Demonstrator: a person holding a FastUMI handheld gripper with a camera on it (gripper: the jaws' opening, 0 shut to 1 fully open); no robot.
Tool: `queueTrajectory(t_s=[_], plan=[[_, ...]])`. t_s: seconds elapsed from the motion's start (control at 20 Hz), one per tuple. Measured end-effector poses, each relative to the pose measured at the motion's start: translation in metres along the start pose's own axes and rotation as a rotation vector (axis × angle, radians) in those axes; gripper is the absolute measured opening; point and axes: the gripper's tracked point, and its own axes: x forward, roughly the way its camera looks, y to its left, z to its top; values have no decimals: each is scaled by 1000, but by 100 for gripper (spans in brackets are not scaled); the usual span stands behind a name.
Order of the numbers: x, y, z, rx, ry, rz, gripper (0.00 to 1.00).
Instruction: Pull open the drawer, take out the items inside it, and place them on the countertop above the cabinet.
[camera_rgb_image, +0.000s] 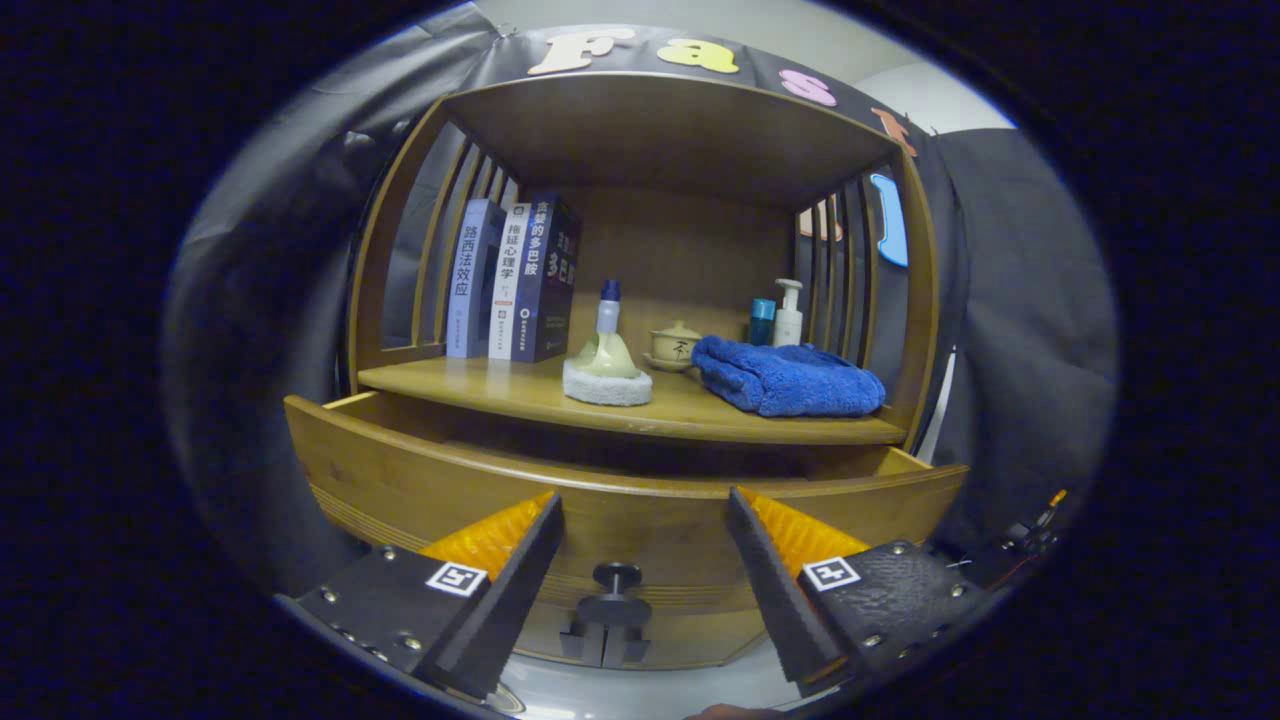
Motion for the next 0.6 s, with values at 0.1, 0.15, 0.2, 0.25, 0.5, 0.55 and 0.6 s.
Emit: queueTrajectory(t_s=[0.1, 0.15, 0.2, 0.25, 0.5, 0.55, 0.6], plan=[[9, 1, 2, 0, 3, -3, 99], [13, 2, 2, 2, 3, -3, 99], [18, 3, 3, -1, 5, -3, 99], [23, 3, 4, -3, 4, -5, 99], [45, 5, 8, -15, 7, -12, 99], [49, 5, 7, -15, 10, -12, 99], [53, 5, 8, -15, 11, -12, 99]])
